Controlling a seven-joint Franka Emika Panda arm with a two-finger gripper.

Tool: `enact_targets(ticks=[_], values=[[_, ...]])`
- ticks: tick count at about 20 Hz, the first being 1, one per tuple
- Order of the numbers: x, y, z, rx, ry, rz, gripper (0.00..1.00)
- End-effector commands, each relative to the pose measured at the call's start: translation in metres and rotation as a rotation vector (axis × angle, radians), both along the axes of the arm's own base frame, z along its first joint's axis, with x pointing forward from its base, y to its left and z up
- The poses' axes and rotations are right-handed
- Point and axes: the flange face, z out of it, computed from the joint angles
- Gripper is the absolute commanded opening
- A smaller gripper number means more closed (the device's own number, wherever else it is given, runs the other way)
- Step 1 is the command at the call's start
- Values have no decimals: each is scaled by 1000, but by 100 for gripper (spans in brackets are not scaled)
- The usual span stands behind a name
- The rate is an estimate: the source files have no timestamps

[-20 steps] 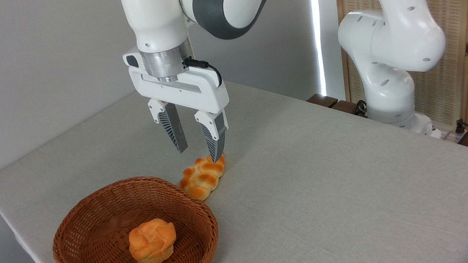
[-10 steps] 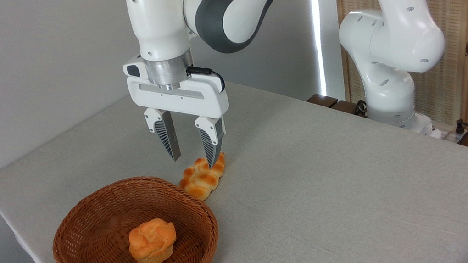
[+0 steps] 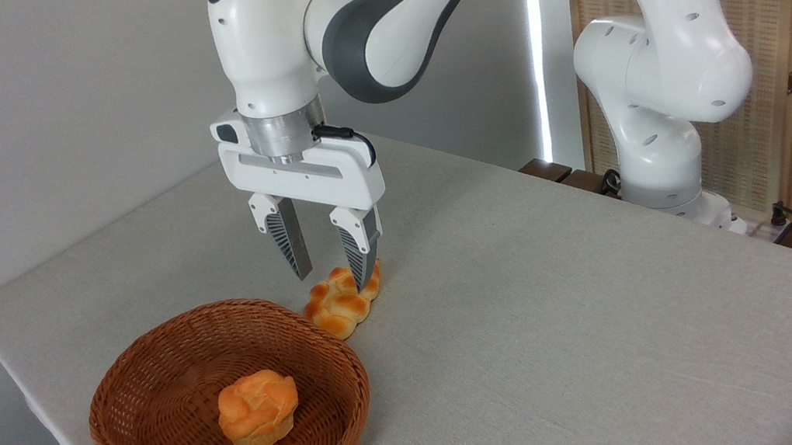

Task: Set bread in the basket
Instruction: 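Move the open gripper over the braided bread roll, then lower the gripper around the braided roll and close on it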

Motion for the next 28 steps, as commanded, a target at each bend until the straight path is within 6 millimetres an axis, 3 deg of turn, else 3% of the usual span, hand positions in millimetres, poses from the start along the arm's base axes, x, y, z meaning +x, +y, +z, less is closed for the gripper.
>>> enact_targets(ticks=[1, 7, 21, 23, 27, 28], values=[[6, 4, -17, 61, -8, -25, 100], [10, 0, -25, 62, -17, -30, 96], [13, 1, -16, 57, -34, -21, 100], [12, 0, -18, 66, -33, -40, 89], [12, 0, -19, 85, -37, -55, 55], [12, 0, -19, 85, -37, -55, 51]])
